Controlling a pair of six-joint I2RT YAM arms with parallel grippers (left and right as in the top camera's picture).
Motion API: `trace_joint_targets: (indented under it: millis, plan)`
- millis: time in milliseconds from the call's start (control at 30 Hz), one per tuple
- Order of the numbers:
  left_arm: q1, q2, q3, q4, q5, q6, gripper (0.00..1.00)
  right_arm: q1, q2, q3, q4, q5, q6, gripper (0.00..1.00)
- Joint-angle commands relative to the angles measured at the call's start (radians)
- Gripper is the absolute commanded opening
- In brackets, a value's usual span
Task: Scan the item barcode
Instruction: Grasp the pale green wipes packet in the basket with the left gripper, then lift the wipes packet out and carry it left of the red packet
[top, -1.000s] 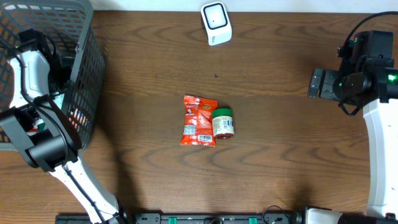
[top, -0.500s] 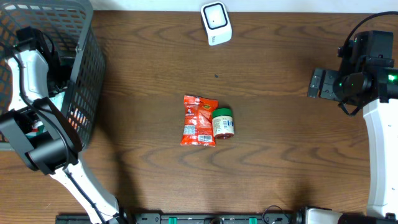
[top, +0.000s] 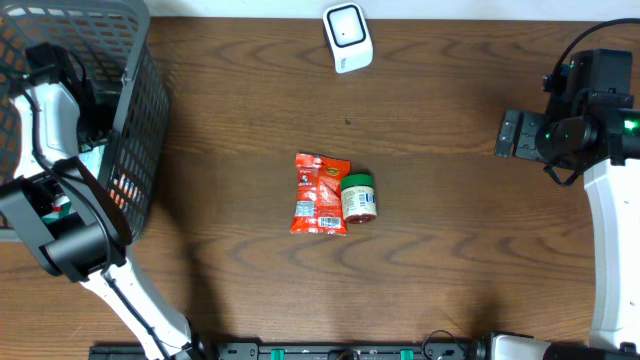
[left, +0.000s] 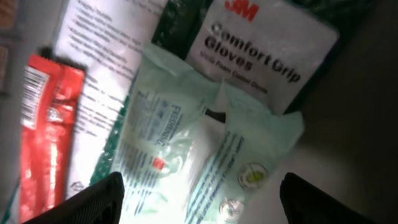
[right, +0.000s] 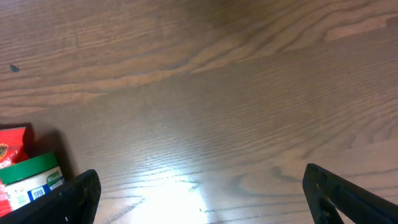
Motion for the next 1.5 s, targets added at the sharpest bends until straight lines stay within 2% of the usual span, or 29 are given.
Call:
trace_joint_targets:
  millis: [0,100,400,567,600,667,867,1133,1267,1467]
  plan:
    - [-0.001,0.001,-0.063,0.034,-0.013,0.017,0.8,-0.002,-0.001,0.01,0.002,0.009,0.015,0.99]
    - [-0.001,0.003,-0.094,0.068,-0.012,0.016,0.74,-0.002,-0.001,0.01,0.002,0.009,0.014,0.99]
    - [0.001,-0.03,-0.079,0.072,-0.013,0.016,0.33,-0.002,-0.001,0.01,0.002,0.009,0.014,0.99]
    - [0.001,-0.108,-0.077,0.072,-0.013,0.016,0.25,-0.002,-0.001,0.01,0.002,0.009,0.014,0.99]
    - [0.001,-0.13,-0.077,0.072,-0.013,0.016,0.15,-0.002,-0.001,0.01,0.002,0.009,0.015,0.99]
    - [0.001,-0.172,-0.077,0.074,-0.013,0.016,0.08,-0.002,-0.001,0.01,0.002,0.009,0.014,0.99]
    - [0.001,-0.362,-0.077,0.099,-0.013,-0.009,0.07,-0.002,-0.001,0.01,0.002,0.009,0.015,0.99]
    - [-0.005,-0.627,-0.077,0.101,-0.011,-0.132,0.07,-0.002,-0.001,0.01,0.002,0.009,0.015,0.99]
    - [-0.053,-0.771,-0.077,0.07,0.043,-0.154,0.08,-0.002,-0.001,0.01,0.002,0.009,0.014,0.99]
    - [-0.171,-0.905,-0.077,0.022,0.041,-0.169,0.07,-0.002,-0.001,0.01,0.002,0.009,0.015,0.99]
